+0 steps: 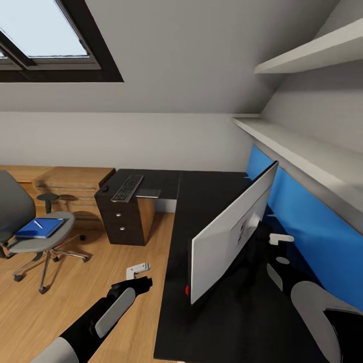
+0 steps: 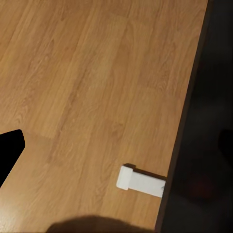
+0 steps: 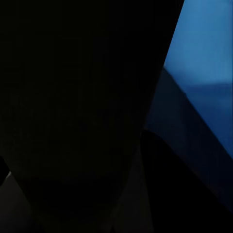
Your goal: In the bedroom, organize the workspace by keeping the computer under the desk, ensuring the monitor is on the desk, placing the keyboard on the desk next to the monitor, placing the mouse on the desk next to the keyboard, moving the folder from the swivel chair onto the desk next to the mouse, stacking the notebook on top of the folder with the pen on top of the notebook, and positioning the swivel chair next to the desk.
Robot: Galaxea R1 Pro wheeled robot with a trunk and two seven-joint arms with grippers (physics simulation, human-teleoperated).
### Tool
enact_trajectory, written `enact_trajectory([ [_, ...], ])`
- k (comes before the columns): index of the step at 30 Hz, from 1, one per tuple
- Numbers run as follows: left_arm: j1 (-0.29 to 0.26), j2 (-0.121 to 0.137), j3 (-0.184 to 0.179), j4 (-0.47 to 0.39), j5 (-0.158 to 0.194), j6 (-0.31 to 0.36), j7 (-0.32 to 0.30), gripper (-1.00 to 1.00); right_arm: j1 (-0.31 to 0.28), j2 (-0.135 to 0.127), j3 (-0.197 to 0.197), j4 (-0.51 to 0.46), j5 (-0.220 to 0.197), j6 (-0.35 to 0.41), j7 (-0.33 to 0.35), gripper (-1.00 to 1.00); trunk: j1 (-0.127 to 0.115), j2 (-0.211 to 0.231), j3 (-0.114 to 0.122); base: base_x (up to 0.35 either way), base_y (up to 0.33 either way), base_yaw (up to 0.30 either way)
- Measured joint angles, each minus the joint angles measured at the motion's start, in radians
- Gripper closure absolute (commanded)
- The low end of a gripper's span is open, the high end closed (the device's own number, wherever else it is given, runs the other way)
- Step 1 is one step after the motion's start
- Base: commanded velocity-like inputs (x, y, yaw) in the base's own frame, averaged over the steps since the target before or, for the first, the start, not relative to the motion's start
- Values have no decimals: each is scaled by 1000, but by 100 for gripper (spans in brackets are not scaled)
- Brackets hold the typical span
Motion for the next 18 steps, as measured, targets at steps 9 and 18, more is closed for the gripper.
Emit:
enact_trajectory([
  [9,0,0,0,0,1,1,0,-100,0,0,2,0,-4,-1,-1,100,0,0,0,17,-8,0],
  [18,0,0,0,1,1,1,0,-100,0,0,-4,1,-4,-2,-3,100,0,0,0,0,0,-175],
])
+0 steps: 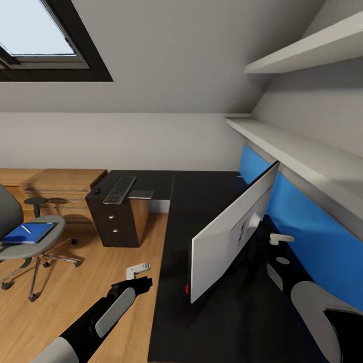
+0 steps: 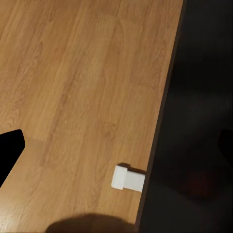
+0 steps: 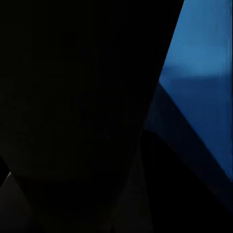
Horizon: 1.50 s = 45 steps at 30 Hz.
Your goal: In the bedroom, organize the workspace by keeping the computer under the desk, ensuring the monitor is on the desk, placing the keyboard on the desk next to the monitor, placing the mouse on the desk next to the keyboard, moving the folder from the swivel chair onto the desk next to the mouse, stacking the notebook on top of the folder with the pen on top of the notebook, and positioning the swivel chair next to the desk.
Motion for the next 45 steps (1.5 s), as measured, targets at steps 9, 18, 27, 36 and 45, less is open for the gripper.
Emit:
enact_trajectory([
  [9,0,0,0,0,0,1,0,-100,0,0,-1,1,1,0,0,100,0,0,0,0,0,-14],
  [18,0,0,0,0,-1,-1,0,-100,0,0,4,1,-2,0,0,100,0,0,0,134,0,0],
  [27,0,-1,-20,0,-2,-2,0,-100,0,0,4,0,-2,0,0,100,0,0,0,137,-69,0],
  [36,0,0,-33,0,-1,-1,0,-100,0,0,3,0,-1,-1,-1,100,0,0,0,15,-8,0],
  [45,1,0,-33,0,0,-2,0,-100,-1,1,5,0,-2,0,-3,100,0,0,0,0,0,0],
])
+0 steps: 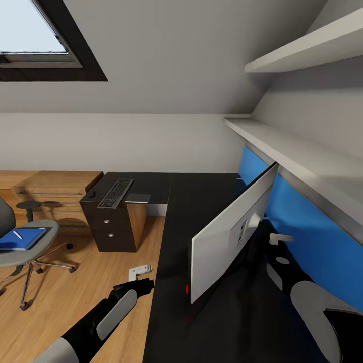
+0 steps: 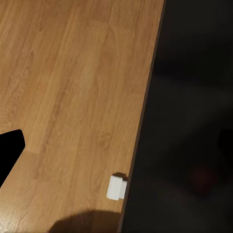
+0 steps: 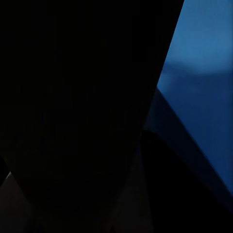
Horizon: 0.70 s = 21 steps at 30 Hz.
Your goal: In the bedroom, organize the workspace by keeping the computer under the desk, ensuring the monitor is on the desk, placing the keyboard on the desk next to the monitor, placing the mouse on the desk next to the keyboard, moving the folder from the swivel chair onto the desk next to the mouse, stacking the notebook on top of the folder with the pen on top of the notebook, and positioning the swivel chair next to the desk.
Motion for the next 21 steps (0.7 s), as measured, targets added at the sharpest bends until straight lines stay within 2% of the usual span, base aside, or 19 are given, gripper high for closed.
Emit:
enact_trajectory([
  [16,0,-1,-1,0,0,0,-1,-100,0,-1,-3,-1,3,1,6,100,0,0,0,26,-84,0],
  [21,-1,-1,-1,0,0,0,-1,-100,0,-1,0,0,-1,0,1,100,0,0,0,194,-4,0],
])
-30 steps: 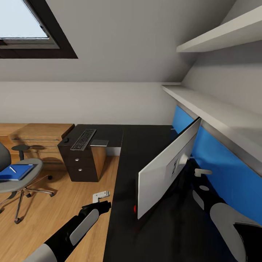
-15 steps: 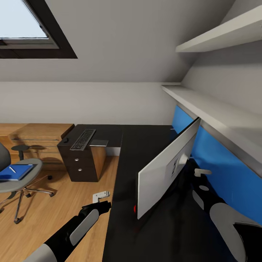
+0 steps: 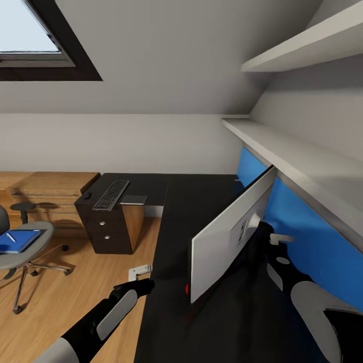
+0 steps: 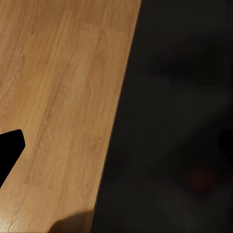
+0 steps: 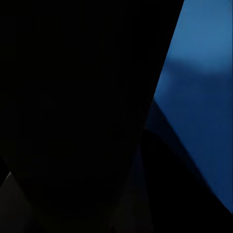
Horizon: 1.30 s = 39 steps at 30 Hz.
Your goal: In the bedroom, organize the workspace by keeping the computer under the desk, ensuring the monitor is on the desk, placing the keyboard on the desk next to the monitor, placing the mouse on the desk next to the keyboard, moving the folder from the swivel chair onto the desk next to the mouse, stacking the notebook on top of the folder with the pen on top of the notebook, and positioning the swivel chair next to the desk.
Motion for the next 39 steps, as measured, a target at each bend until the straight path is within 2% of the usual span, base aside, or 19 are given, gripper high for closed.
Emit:
enact_trajectory([
  [32,0,-1,-1,0,0,1,-1,-100,0,1,-6,-1,5,0,0,100,1,1,0,16,0,-28],
  [39,0,-1,0,0,0,0,1,-100,0,0,-1,1,2,-1,-1,100,0,0,0,150,0,0],
])
